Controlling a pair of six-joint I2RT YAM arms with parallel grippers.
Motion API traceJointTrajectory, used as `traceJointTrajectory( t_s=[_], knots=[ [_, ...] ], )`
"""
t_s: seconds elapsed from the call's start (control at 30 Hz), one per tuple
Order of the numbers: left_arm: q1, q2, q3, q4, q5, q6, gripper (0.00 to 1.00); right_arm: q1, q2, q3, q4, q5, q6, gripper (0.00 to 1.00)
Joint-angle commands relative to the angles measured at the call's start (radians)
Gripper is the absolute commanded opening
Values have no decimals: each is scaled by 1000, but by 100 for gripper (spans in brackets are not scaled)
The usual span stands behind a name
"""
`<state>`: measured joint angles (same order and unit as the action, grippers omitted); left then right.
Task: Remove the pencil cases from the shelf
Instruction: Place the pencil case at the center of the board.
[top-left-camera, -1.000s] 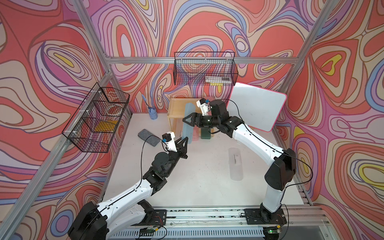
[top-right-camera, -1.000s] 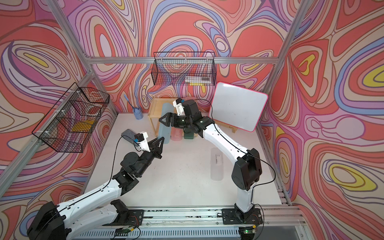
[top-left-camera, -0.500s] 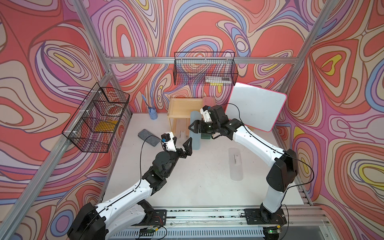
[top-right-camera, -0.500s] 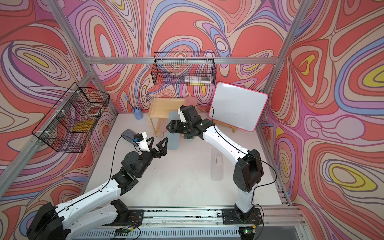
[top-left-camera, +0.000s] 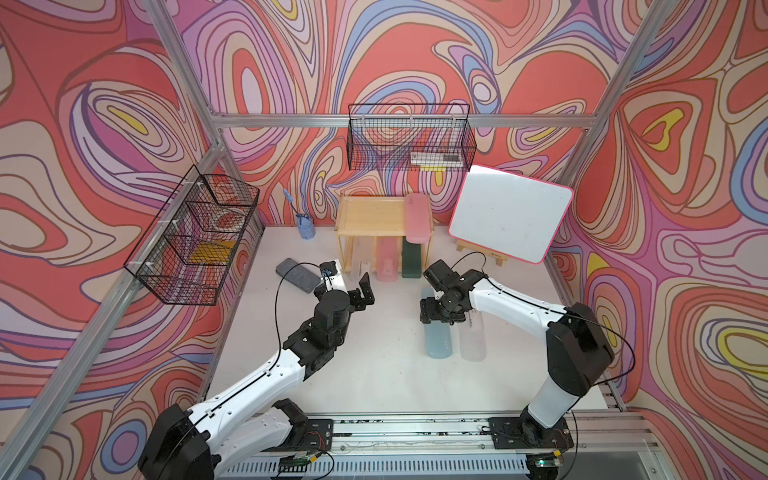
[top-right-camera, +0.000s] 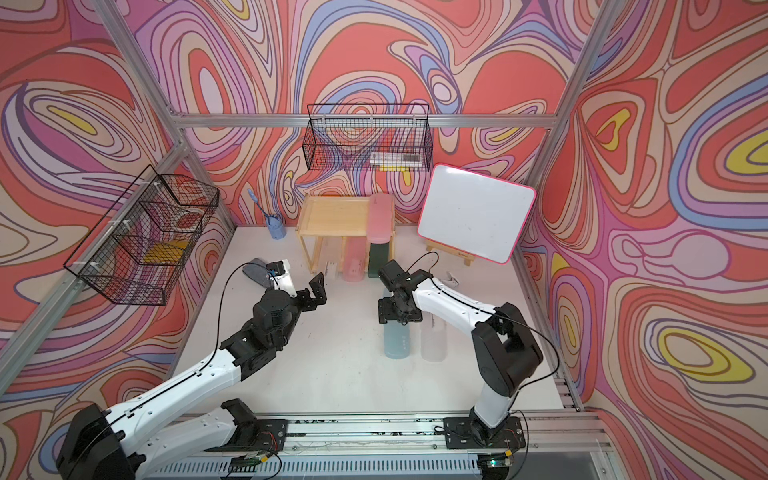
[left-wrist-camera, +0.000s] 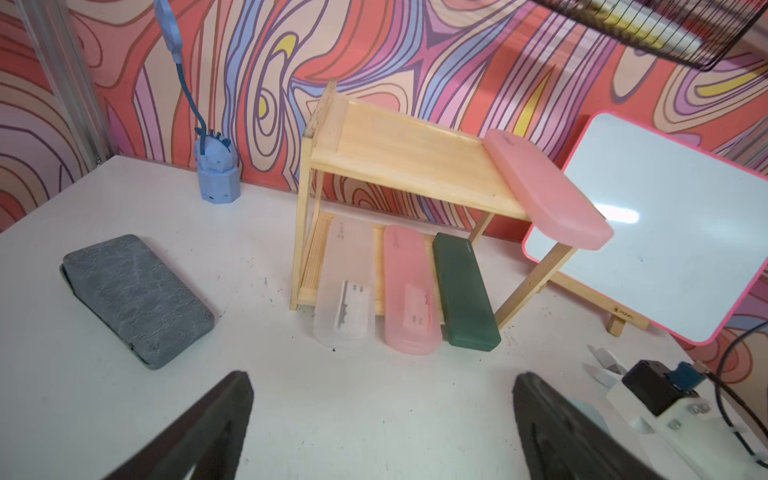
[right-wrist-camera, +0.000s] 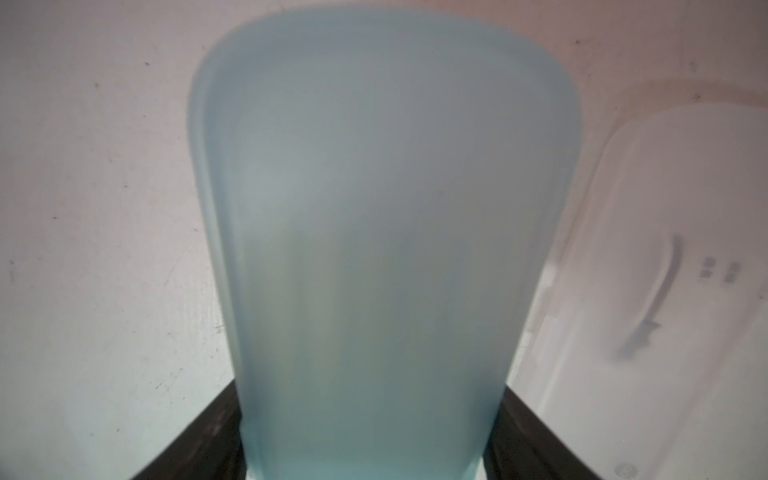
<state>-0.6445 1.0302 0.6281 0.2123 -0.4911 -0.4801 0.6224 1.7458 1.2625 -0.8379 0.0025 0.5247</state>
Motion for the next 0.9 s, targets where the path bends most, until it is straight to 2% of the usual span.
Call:
traceJointTrajectory(
  t_s=[0.0, 0.13, 0.37, 0.47, 0.57, 0.6, 0.77, 0.87],
  knots=[
    [15, 14, 30, -46, 31, -34, 99, -8, 66, 53, 4, 42, 2, 70],
    [27, 15, 28, -60, 48, -46, 99, -25, 115, 62, -15, 52, 22, 70],
    [58, 25, 34, -73, 111, -79, 99, -50, 117, 22, -8, 53, 25, 72],
    [65, 48, 57, -78, 148, -80, 99, -50, 126, 18, -6, 46, 22, 79],
    [68, 74, 86, -97, 175, -85, 99, -50, 128, 21, -11, 52, 19, 96],
    [70, 81, 95, -105, 183, -91, 99, -50, 127, 23, -16, 52, 17, 98],
    [82, 114, 151, -138, 246, -118, 99, -50, 86, 51, -41, 78, 8, 98],
    [103, 152, 206, -149, 344, -155, 100, -52, 8, 90, -71, 134, -6, 98]
  ],
)
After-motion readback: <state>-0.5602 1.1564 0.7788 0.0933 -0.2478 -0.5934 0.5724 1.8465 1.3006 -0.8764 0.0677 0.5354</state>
